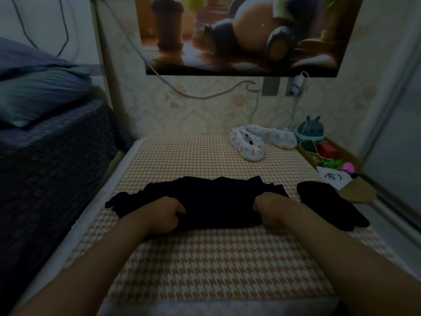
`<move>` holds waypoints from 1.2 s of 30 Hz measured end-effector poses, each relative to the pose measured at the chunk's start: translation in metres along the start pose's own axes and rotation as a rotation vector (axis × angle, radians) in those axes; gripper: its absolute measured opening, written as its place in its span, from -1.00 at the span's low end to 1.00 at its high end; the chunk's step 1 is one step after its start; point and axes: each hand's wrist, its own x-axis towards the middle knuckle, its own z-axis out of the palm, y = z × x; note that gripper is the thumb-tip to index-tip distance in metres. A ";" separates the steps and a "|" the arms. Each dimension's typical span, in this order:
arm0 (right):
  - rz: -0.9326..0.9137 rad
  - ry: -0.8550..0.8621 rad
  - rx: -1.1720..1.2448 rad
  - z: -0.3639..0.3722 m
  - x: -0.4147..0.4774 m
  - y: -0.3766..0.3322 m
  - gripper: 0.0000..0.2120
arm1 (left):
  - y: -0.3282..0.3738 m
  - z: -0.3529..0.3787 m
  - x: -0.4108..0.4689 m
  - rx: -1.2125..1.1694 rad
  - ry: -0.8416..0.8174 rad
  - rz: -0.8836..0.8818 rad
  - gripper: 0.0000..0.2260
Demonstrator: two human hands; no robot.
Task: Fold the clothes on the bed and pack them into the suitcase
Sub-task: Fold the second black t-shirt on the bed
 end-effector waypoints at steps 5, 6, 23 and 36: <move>-0.106 -0.117 0.062 -0.013 -0.023 -0.031 -0.81 | 0.005 0.015 -0.029 0.026 -0.018 0.084 -0.73; -0.161 -0.061 0.111 -0.014 -0.025 -0.041 -0.83 | 0.001 0.017 -0.034 0.039 0.064 0.067 -0.76; -0.266 0.244 0.293 -0.009 0.061 -0.116 -0.56 | -0.043 0.042 -0.026 0.279 0.553 0.181 -0.67; -0.014 0.620 0.163 -0.001 0.136 -0.077 -0.77 | -0.086 -0.024 0.041 -0.921 0.750 -0.503 -0.58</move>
